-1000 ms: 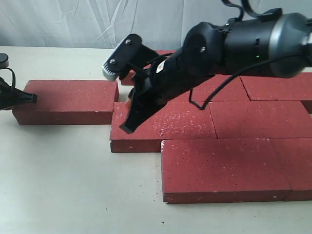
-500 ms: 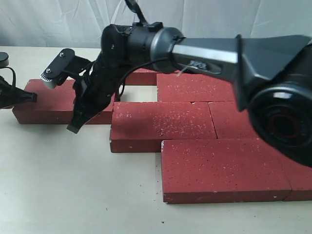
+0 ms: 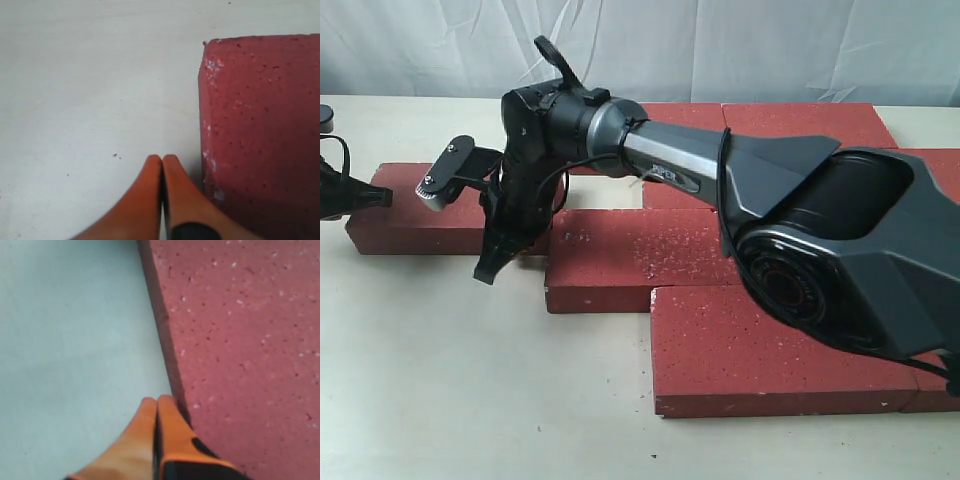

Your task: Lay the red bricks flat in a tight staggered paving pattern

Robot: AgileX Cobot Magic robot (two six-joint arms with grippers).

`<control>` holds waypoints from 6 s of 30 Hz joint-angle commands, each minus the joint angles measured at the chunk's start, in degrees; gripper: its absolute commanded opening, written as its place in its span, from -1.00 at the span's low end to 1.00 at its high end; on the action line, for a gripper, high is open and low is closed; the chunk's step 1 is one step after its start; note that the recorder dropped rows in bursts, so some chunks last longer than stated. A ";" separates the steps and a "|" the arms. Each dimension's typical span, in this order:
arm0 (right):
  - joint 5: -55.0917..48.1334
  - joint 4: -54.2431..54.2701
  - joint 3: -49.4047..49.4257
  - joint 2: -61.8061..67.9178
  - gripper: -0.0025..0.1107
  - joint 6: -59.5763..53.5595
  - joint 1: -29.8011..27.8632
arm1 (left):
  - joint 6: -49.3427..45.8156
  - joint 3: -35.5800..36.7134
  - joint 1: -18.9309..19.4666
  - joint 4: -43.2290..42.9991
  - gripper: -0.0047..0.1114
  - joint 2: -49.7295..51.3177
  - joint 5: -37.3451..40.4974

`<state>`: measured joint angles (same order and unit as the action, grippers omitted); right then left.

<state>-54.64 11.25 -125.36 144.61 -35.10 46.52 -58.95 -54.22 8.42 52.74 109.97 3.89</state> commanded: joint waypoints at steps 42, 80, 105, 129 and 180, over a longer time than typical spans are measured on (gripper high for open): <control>-2.79 -1.75 -2.38 -1.98 -0.97 2.55 -0.09 | -0.07 -0.98 -0.63 0.32 -0.92 0.05 0.73; -10.35 6.29 -2.26 -5.48 -0.97 0.89 -3.03 | -0.11 -3.48 -2.62 -1.80 -0.92 0.36 -2.28; -1.42 -5.65 -2.26 -1.00 -0.97 -0.03 -0.80 | 0.01 -8.76 -2.84 1.73 -0.92 4.69 4.44; 6.87 -10.77 -2.26 -1.00 -0.97 4.95 -0.91 | 0.01 -8.76 -2.84 1.82 -0.92 4.69 5.07; 10.19 -11.87 -2.37 1.31 -0.97 23.20 -9.93 | -0.09 -8.76 -2.61 -0.12 -0.92 4.69 5.35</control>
<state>-43.97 -1.87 -127.70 146.16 -11.81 36.67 -59.08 -62.90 5.84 52.68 114.56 7.43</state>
